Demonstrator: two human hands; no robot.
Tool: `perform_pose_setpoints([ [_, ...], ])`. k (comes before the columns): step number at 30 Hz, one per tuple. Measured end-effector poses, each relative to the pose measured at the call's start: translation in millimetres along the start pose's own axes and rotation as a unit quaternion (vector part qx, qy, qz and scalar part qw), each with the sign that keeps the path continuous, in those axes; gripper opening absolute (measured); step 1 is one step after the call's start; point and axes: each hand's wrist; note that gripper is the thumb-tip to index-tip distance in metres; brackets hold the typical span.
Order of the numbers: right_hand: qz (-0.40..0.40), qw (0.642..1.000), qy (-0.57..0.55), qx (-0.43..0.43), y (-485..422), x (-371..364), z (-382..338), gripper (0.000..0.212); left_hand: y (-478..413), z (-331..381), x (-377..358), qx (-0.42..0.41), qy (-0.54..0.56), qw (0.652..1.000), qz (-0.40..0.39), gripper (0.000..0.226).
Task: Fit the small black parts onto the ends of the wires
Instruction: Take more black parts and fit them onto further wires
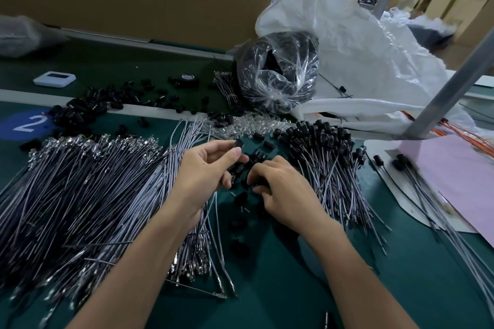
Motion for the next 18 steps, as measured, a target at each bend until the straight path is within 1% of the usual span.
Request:
perform_pose_setpoints([
  [2, -0.015, 1.0, 0.023, 0.01, -0.8, -2.1, 3.7, 0.016, 0.6, -1.3, -1.0, -0.005, -0.003, 1.0, -0.01, 0.015],
  [4, -0.006, 1.0, 0.02, 0.01, -1.7, -2.2, 5.9, 0.015, 1.2, -2.8, -1.7, -0.02, -0.022, 0.999, -0.024, 0.017],
  [5, 0.021, 1.0, -0.007, 0.007, -1.9, -0.6, 5.7, 0.014, 0.8, -3.7, -2.0, -0.029, -0.034, 0.999, -0.028, 0.018],
  [7, 0.114, 0.988, -0.108, 0.004, -1.5, 6.4, 4.3, 0.014, -0.3, -4.9, -2.3, -0.044, -0.057, 0.997, -0.035, 0.021],
  [9, 0.189, 0.956, -0.225, 0.004, 0.0, 14.8, 1.7, 0.016, -0.6, -5.4, -3.4, -0.061, -0.08, 0.994, -0.044, 0.022],
  [10, 0.207, 0.941, -0.266, 0.003, 0.5, 17.6, -0.2, 0.016, -0.2, -5.5, -4.5, -0.072, -0.091, 0.992, -0.049, 0.023],
  [12, 0.206, 0.929, -0.308, -0.002, 0.9, 19.2, -4.4, 0.015, 1.2, -5.7, -6.7, -0.092, -0.112, 0.988, -0.054, 0.028],
  [15, 0.191, 0.928, -0.32, -0.008, 0.9, 17.3, -7.1, 0.015, 2.1, -5.7, -7.8, -0.113, -0.142, 0.982, -0.048, 0.034],
  [18, 0.185, 0.931, -0.313, -0.013, 0.7, 17.9, -5.0, 0.015, 2.0, -5.9, -7.2, -0.126, -0.156, 0.979, -0.042, 0.032],
])
Point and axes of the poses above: each hand's wrist, its own y-axis away from the middle knuckle, its own x-axis out of the back of the hand, z = x × y, and after that the axes turned 12 degrees about -y, right-handed
